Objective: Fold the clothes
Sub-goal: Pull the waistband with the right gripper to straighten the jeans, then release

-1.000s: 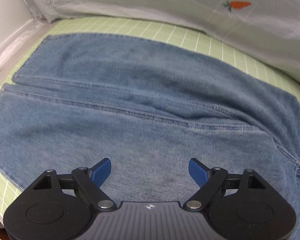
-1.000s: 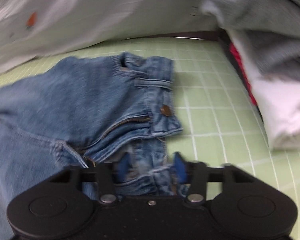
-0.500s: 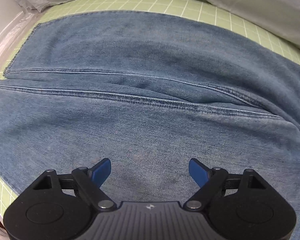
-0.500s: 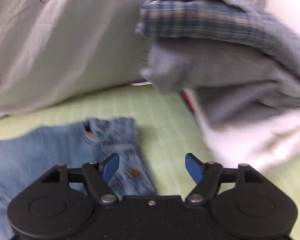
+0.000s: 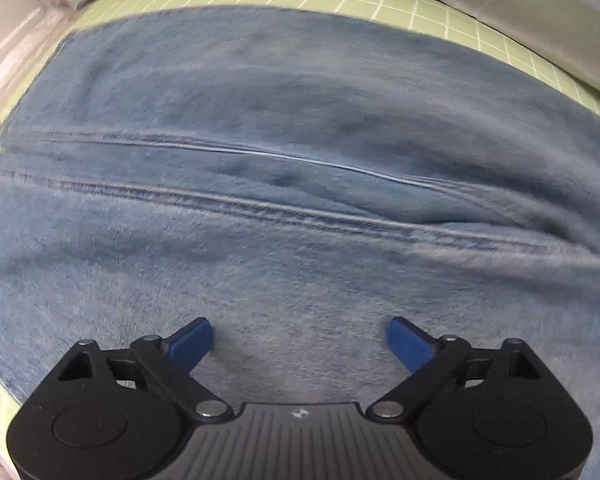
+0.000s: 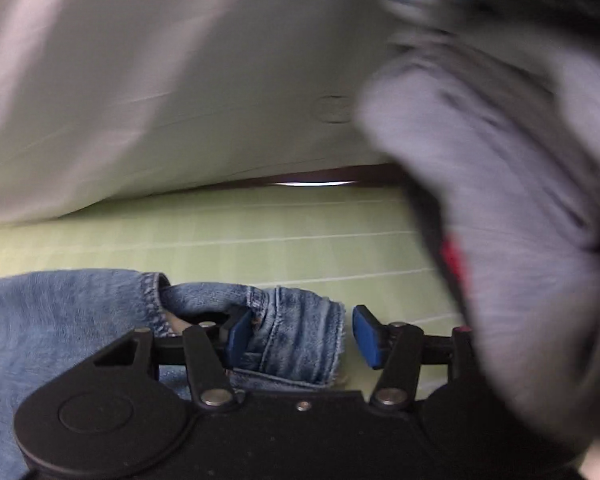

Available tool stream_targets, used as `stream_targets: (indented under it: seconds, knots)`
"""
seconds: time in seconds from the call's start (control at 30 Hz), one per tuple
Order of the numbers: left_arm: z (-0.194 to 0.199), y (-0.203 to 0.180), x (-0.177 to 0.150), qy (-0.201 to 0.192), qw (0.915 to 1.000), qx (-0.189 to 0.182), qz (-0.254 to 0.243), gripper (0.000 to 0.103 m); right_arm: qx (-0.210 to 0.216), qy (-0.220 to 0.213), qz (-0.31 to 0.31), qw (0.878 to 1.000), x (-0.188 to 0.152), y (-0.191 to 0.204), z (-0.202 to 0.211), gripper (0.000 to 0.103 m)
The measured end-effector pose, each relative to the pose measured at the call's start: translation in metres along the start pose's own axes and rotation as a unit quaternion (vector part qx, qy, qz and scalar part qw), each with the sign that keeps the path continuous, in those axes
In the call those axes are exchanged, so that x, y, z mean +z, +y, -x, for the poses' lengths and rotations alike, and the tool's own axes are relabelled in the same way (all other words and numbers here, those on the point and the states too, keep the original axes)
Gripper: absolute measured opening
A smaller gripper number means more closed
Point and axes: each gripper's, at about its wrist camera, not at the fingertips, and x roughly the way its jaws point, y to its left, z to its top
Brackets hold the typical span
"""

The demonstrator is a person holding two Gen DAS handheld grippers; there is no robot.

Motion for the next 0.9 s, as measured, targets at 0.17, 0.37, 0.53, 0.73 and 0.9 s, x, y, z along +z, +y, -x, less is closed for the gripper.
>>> stream_targets:
  seconds: [0.17, 0.37, 0.53, 0.73, 0.9]
  knots:
    - [0.001, 0.001, -0.001, 0.003, 1.0000, -0.004, -0.003, 0.099, -0.033, 0.001, 0.007, 0.999, -0.002, 0.008, 0.022, 0.078]
    - [0.021, 0.015, -0.008, -0.025, 0.9994, -0.024, 0.011, 0.099, 0.010, 0.022, -0.076, 0.997, -0.039, -0.017, 0.103, 0.091]
    - [0.047, 0.036, -0.015, -0.061, 0.9965, -0.050, 0.027, 0.099, 0.031, 0.076, -0.172, 0.982, -0.104, -0.031, 0.169, 0.095]
    - [0.077, 0.061, -0.043, -0.095, 0.9914, -0.079, 0.042, 0.099, 0.038, 0.098, -0.229, 0.968, -0.162, -0.024, 0.213, 0.098]
    - [0.094, 0.091, -0.075, -0.106, 0.9892, -0.087, 0.052, 0.099, 0.069, 0.114, -0.281, 0.951, -0.190, -0.016, 0.229, 0.098]
